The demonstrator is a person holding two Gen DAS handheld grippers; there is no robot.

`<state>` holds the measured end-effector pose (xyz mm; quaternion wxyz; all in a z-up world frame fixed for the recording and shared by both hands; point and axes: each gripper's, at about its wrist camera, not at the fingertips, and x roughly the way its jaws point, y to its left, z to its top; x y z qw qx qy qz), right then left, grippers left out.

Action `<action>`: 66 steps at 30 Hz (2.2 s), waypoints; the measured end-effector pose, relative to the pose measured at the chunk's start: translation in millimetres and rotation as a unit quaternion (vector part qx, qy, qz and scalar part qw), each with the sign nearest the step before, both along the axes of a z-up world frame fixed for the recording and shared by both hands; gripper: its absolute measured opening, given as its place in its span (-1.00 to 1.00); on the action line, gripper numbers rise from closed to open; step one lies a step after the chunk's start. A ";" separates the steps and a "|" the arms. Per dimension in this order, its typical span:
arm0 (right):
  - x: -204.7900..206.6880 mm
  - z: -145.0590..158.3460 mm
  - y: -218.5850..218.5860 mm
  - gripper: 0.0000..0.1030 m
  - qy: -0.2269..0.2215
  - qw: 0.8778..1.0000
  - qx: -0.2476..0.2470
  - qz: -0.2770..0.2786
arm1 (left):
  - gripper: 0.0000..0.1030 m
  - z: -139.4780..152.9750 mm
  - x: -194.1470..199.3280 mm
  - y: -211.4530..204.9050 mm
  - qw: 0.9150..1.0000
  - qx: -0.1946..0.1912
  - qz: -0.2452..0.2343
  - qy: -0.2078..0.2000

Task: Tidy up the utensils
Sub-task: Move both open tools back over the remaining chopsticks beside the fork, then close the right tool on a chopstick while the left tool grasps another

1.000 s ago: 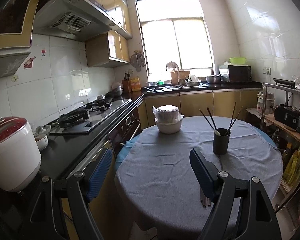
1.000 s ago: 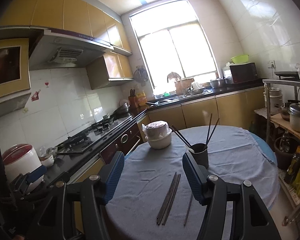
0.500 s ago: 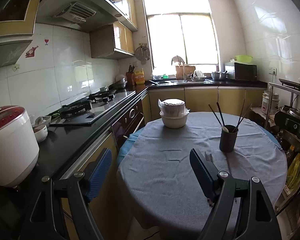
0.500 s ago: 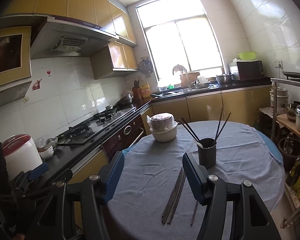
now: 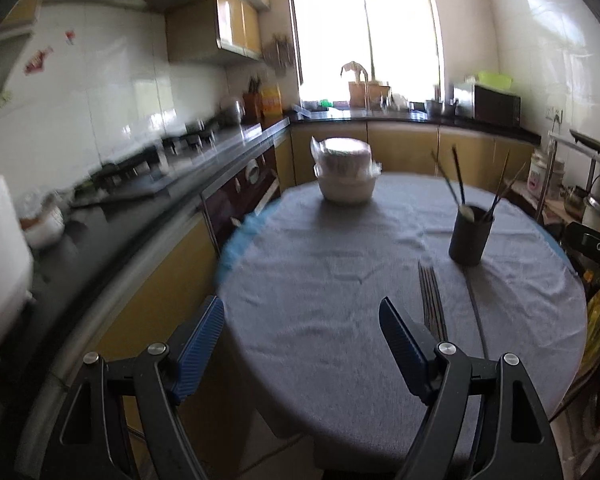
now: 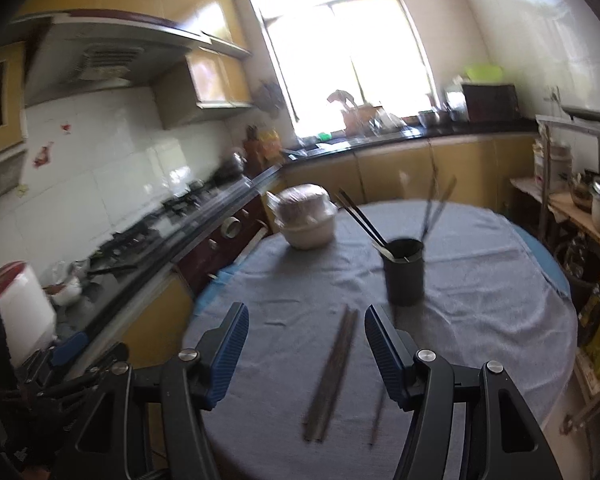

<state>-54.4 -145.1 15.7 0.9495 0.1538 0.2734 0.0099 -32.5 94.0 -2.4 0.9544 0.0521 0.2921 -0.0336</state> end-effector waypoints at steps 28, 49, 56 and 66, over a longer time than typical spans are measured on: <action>207.5 -189.6 -70.8 -0.44 0.277 0.960 -0.035 -0.005 | 0.56 -143.4 211.2 -129.8 0.949 -0.079 -0.122 0.281; 170.6 -189.6 -119.4 -0.64 0.257 0.966 0.009 -0.036 | -0.03 -155.9 240.2 -149.1 0.962 -0.014 -0.143 0.234; 171.8 -192.6 -126.9 -0.60 0.262 0.963 0.048 -0.028 | -0.04 -153.5 222.7 -122.6 0.949 -0.037 -0.171 0.261; 202.3 -192.0 -140.7 -0.48 0.294 0.953 0.071 -0.026 | -0.04 -150.8 255.7 -121.1 0.943 -0.064 -0.149 0.292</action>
